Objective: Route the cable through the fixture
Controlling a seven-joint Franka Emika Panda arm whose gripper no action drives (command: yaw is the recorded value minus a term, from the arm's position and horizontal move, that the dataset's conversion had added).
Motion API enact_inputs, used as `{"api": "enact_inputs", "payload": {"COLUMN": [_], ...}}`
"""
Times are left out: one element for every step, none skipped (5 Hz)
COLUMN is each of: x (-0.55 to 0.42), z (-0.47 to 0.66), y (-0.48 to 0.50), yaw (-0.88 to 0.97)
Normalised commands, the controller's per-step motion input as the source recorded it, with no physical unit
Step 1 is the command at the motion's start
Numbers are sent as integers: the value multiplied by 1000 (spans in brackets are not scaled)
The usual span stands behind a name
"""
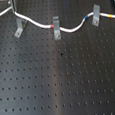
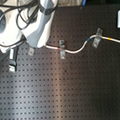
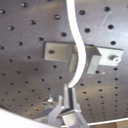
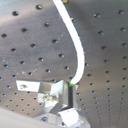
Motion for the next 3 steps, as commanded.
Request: {"api": "enact_inputs", "payload": {"x": [150, 160, 88], "z": [-2, 41, 204], "y": [289, 31, -157], "yaw": [0, 83, 9]}}
